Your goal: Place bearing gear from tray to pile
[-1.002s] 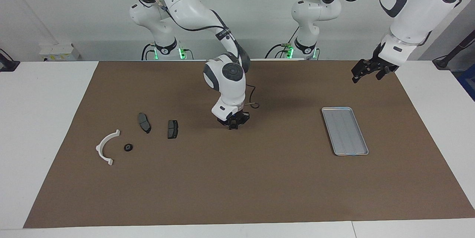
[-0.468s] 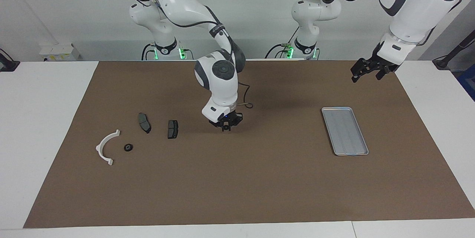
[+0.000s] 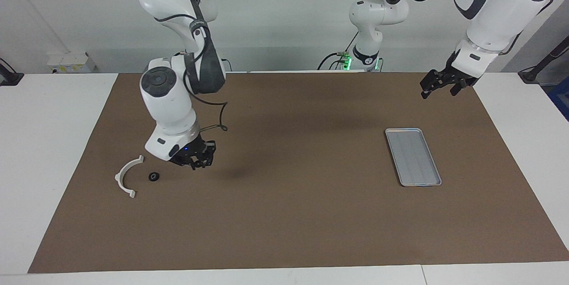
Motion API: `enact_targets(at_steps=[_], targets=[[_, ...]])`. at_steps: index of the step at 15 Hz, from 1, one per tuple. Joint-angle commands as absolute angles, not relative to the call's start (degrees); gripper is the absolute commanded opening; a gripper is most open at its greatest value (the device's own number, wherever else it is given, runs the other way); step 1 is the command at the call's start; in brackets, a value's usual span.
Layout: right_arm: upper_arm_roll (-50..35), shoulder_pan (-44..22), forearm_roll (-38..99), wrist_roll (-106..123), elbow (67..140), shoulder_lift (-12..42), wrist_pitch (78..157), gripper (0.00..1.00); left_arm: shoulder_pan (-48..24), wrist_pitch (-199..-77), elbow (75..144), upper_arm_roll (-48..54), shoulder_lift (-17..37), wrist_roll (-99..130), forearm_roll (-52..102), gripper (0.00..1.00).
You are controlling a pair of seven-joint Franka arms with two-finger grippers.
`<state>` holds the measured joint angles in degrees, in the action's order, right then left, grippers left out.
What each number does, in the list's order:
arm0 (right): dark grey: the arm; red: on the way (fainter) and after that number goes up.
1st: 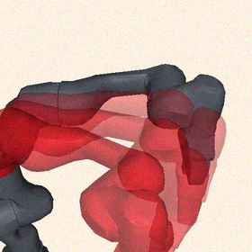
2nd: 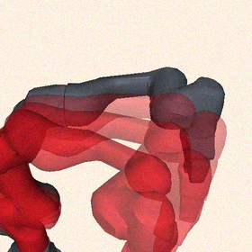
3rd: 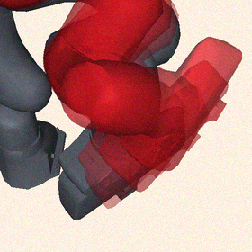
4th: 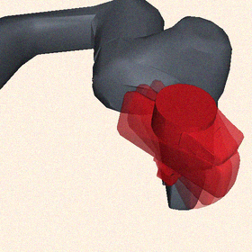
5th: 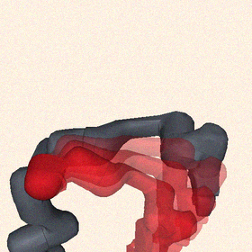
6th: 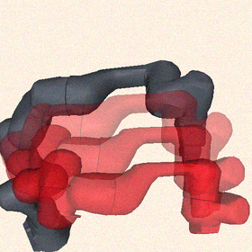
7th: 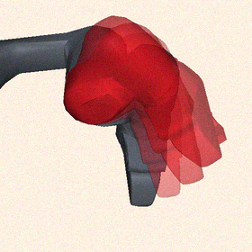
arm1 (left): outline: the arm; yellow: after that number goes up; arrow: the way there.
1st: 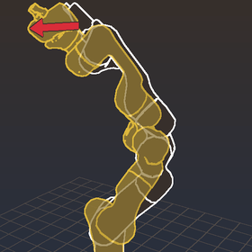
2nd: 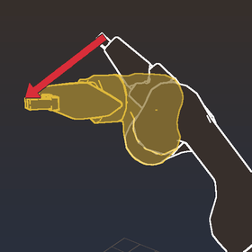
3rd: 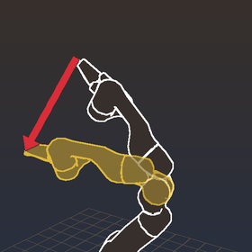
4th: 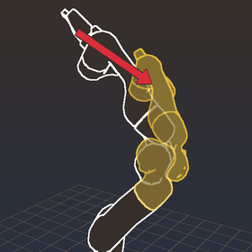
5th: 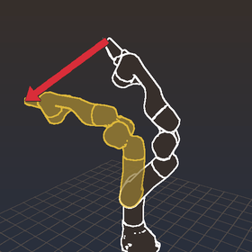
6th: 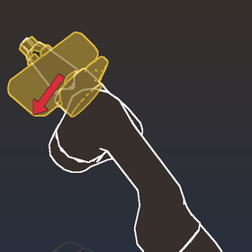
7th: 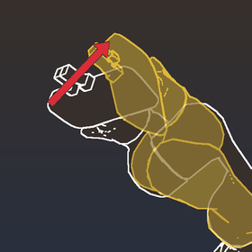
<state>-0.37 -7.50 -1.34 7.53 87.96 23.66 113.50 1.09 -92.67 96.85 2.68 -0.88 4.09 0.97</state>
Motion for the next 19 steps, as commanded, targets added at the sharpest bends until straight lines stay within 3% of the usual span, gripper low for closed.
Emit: enact_targets(at_steps=[1,5,19], targets=[[-1.5,-3.5,1.1,14.7,89.8,24.4,115.0,0.0,1.4,-92.5,97.6,2.9,-1.8,3.9,0.4,1.0],[-1.4,-1.4,1.4,18.8,95.9,24.2,121.7,0.0,1.3,-92.6,97.6,2.9,-1.8,3.9,0.4,1.0],[-1.4,1.3,1.5,24.0,107.6,23.5,130.0,0.0,1.4,-92.6,97.6,2.9,-1.8,3.9,0.4,1.0]])
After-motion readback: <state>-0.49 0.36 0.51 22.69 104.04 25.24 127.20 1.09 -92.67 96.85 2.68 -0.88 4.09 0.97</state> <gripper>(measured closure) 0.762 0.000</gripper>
